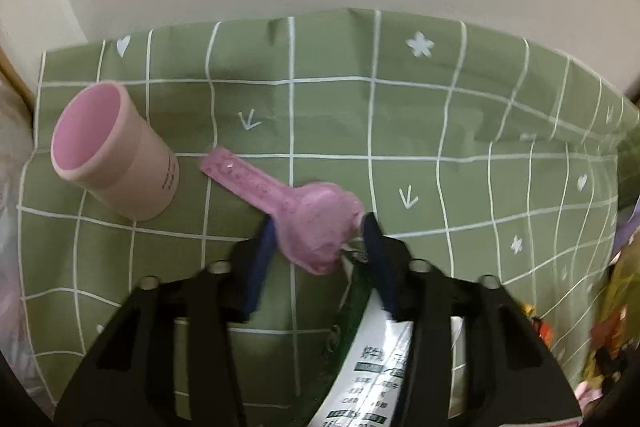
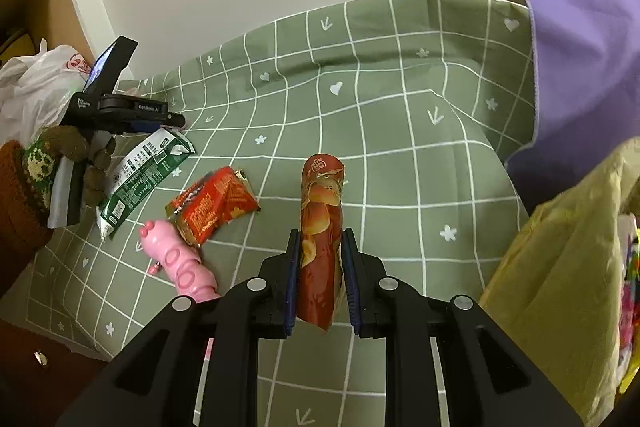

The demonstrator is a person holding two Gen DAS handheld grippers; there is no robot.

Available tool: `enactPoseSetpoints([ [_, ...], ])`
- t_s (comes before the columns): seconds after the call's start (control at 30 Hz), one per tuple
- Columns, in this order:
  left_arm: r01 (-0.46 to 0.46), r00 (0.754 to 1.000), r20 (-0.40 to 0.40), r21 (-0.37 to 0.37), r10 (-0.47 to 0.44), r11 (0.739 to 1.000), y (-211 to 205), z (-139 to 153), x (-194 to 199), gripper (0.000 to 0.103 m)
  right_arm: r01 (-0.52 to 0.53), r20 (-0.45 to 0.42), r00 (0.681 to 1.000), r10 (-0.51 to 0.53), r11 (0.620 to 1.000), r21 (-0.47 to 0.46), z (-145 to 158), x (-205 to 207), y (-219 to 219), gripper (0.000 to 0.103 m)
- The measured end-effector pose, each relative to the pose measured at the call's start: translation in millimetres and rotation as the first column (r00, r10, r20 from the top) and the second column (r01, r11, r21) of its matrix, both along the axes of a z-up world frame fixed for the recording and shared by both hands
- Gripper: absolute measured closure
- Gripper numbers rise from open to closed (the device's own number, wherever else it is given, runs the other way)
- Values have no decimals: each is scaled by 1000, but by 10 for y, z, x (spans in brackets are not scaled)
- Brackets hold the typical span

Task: Collect trash
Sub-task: 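Grasp the pink spoon with the left tool while the right tool grasps the orange chip tube, then carry the pink spoon and orange chip tube into the yellow bag with both tools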

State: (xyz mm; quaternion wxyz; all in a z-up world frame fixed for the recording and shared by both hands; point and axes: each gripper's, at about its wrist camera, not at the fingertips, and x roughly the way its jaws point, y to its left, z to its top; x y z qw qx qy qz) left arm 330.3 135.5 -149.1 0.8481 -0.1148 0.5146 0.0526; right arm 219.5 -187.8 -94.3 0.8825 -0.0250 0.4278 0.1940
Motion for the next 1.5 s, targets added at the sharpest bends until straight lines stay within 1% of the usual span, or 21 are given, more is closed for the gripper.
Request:
enactPoseSetpoints([
  [0.07, 26, 999, 19, -26, -25, 999, -22, 15, -57, 66, 1, 5, 1000, -1, 1000, 8, 24, -22, -9, 83],
  [0.13, 44, 998, 52, -24, -42, 999, -43, 60, -145, 66, -3, 9, 1000, 3, 1000, 14, 55, -45, -13, 83],
  [0.2, 60, 994, 90, -24, -58, 998, -63, 135, -254, 66, -13, 11, 1000, 12, 1000, 16, 71, -59, -8, 83],
  [0.3, 72, 986, 153, -33, -66, 997, -81, 329, -452, 66, -25, 21, 999, 25, 999, 20, 101, -102, 0, 83],
  [0.4, 89, 969, 232, -6, -85, 996, -179, 613, -681, 66, -35, 37, 999, 34, 999, 31, 156, -157, 0, 83],
  [0.47, 102, 958, 269, 8, -100, 995, -283, 797, -793, 66, -41, 52, 998, 39, 999, 32, 204, -196, -5, 83],
  [0.57, 122, 938, 325, 25, -123, 992, -423, 1051, -852, 66, -47, 79, 996, 44, 999, 27, 285, -246, -32, 83],
  [0.67, 148, 918, 364, 47, -155, 988, -634, 1213, -939, 66, -44, 105, 994, 41, 999, 30, 368, -305, -91, 83],
  [0.73, 169, 907, 383, 49, -175, 984, -696, 1292, -985, 66, -38, 122, 992, 34, 999, 29, 413, -344, -139, 83],
  [0.8, 187, 898, 396, 47, -190, 981, -778, 1355, -1003, 66, -29, 134, 991, 25, 999, 28, 445, -369, -184, 83],
  [0.9, 212, 886, 408, 63, -219, 975, -924, 1434, -1072, 66, -8, 146, 989, 3, 999, 33, 512, -414, -278, 83],
  [1.07, 286, 838, 455, 101, -300, 953, -1222, 1687, -1161, 66, 26, 193, 981, -31, 999, 28, 680, -481, -430, 83],
  [1.2, 356, 800, 483, 93, -355, 930, -1483, 1834, -1185, 66, 62, 247, 967, -63, 998, 12, 849, -578, -583, 83],
  [1.33, 444, 761, 502, 62, -412, 894, -1796, 1898, -1213, 66, 117, 298, 948, -110, 993, -5, 1018, -701, -804, 83],
  [1.4, 481, 741, 506, 59, -441, 875, -1959, 1902, -1222, 66, 149, 318, 938, -139, 989, -9, 1092, -771, -948, 83],
  [1.5, 539, 713, 506, 46, -485, 841, -2222, 1895, -1233, 66, 189, 341, 925, -171, 982, -20, 1174, -869, -1107, 83],
])
